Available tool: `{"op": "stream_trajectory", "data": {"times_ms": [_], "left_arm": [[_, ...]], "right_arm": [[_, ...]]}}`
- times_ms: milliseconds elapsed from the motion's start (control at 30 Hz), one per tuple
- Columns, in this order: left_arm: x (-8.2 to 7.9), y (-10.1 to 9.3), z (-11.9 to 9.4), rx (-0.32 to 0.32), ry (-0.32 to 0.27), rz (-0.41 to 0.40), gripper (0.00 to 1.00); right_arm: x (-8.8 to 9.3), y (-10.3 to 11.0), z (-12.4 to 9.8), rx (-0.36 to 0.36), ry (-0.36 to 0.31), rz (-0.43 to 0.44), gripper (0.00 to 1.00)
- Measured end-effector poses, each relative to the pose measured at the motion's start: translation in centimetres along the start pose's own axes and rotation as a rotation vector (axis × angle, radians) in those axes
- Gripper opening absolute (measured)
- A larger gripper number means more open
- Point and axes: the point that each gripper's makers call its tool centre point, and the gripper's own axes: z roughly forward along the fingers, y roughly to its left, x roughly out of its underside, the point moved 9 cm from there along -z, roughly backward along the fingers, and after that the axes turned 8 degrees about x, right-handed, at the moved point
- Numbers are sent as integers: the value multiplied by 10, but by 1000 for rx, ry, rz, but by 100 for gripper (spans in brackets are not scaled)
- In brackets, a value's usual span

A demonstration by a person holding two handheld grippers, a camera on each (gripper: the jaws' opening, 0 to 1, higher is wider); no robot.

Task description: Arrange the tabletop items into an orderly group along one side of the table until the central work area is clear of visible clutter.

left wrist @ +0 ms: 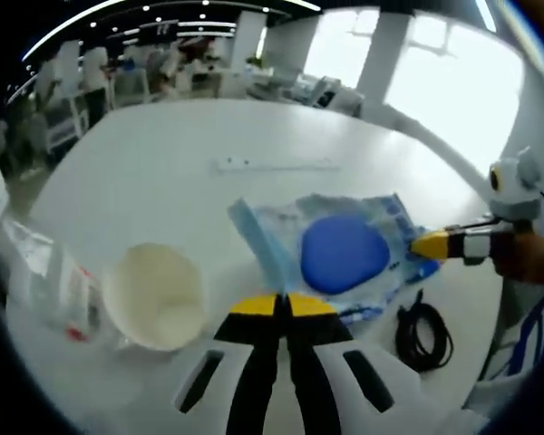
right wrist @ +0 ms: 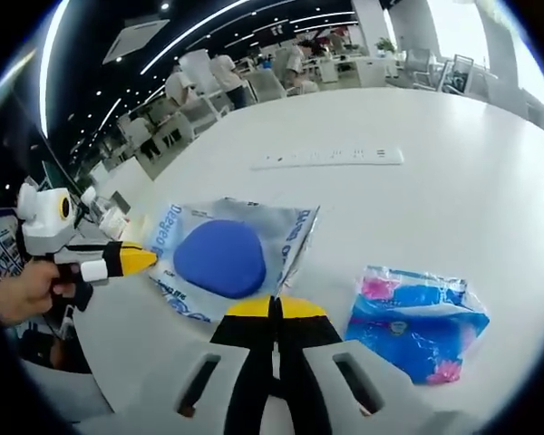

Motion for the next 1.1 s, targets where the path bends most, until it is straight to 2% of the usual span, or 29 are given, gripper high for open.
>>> {"op": "stream_trajectory", "data": {"times_ms": [200,433,633,1100], "left_arm": [[8,5,1,-17,2,2,0],[21,9,1,-36,-8,63,0],[29,13,3,-45,-7,70,0],[40,23,8,-57,34,79,0]], "right_arm": [[6,5,6,-4,14,-5,0],[14,9,14,-3,30,-14,0],[17,12,19,0,39,-27,0],[23,16,27,20,42,-40,0]]}}
